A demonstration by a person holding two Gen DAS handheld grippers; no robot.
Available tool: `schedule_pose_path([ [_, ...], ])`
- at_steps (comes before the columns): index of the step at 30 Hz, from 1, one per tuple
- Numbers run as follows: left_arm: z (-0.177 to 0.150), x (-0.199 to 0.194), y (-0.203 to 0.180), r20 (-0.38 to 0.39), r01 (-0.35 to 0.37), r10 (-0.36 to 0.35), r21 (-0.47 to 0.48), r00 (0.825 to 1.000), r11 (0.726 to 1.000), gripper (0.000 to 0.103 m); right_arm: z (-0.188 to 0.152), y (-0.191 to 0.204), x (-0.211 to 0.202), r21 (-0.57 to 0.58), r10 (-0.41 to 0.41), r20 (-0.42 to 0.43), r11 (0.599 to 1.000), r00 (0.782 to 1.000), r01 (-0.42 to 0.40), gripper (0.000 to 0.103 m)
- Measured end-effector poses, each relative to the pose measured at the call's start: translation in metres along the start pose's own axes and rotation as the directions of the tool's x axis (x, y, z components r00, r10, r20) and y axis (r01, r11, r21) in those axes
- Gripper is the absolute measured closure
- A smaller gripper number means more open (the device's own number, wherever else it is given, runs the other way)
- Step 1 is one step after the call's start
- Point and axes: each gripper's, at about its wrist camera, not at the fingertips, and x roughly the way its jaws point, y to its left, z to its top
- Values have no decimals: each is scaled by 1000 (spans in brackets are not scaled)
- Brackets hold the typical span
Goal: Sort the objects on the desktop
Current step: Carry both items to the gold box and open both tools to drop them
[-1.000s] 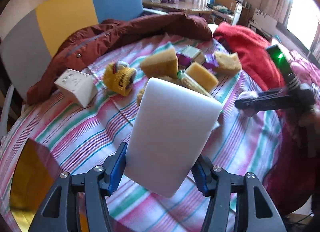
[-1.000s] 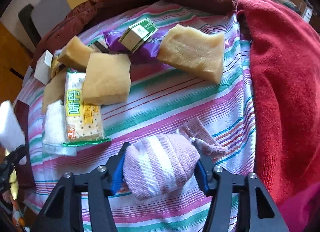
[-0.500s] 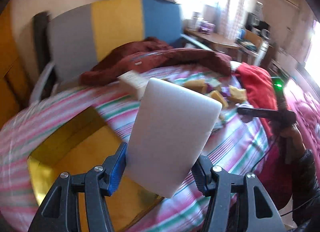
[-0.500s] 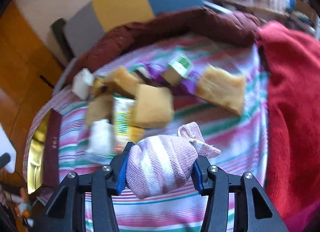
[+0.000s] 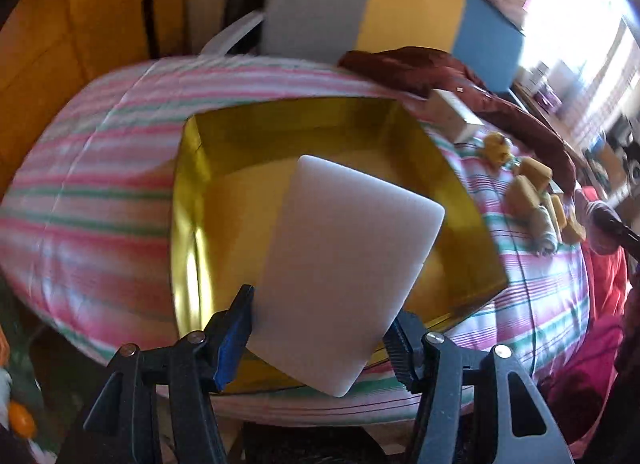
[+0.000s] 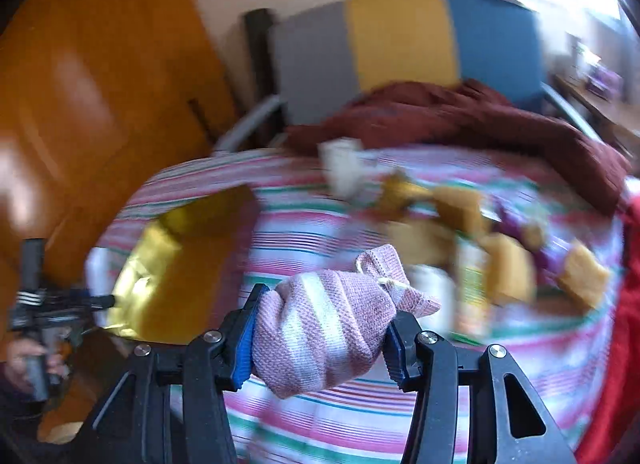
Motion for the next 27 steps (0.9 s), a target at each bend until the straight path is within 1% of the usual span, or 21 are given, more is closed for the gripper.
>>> schedule_pose_path([
  [3,-8,8,13,-6,-45,44,-46,999,998,42,8,49,24,-44,105,-6,993,994,-105,50],
  [6,-14,14,23,-10,-62,61,-80,998,995,41,11,99,59,-84,188,-55,978,981,-192,49],
  [10,-20,12,31,16,-105,107,-100,994,989,38,7,143,101,-81,267,-129,957,955,-278,48],
  [12,-19,11,32,17,-89,92,-117,996,989,38,4,159,120,-60,299,-163,948,940,-312,45],
  [16,-22,8,32,25,-92,96,-123,995,988,37,-5,175,159,29,385,-237,920,892,-390,39],
  [17,-21,8,33,28,-93,97,-124,995,988,36,-8,178,166,52,409,-257,911,876,-410,35],
  [18,-22,6,33,32,-91,96,-124,995,988,34,-11,179,173,86,441,-276,896,854,-435,31],
  [19,-22,5,33,30,-81,85,-122,996,989,29,-15,179,178,117,467,-285,884,837,-453,29],
  [20,-20,5,32,30,-67,72,-125,997,990,25,-18,179,181,129,477,-290,878,830,-460,28],
  [21,-20,4,33,32,-53,58,-134,998,990,23,-20,178,182,144,487,-293,873,822,-466,27],
  [23,-18,2,34,40,-50,57,-146,998,988,22,-23,175,182,168,501,-291,865,815,-472,24],
  [26,-17,-7,35,72,-64,76,-156,994,986,22,-24,169,176,188,510,-266,860,818,-475,22],
  [27,-17,-11,35,92,-84,100,-160,991,983,22,-24,167,174,189,509,-263,860,820,-474,22],
])
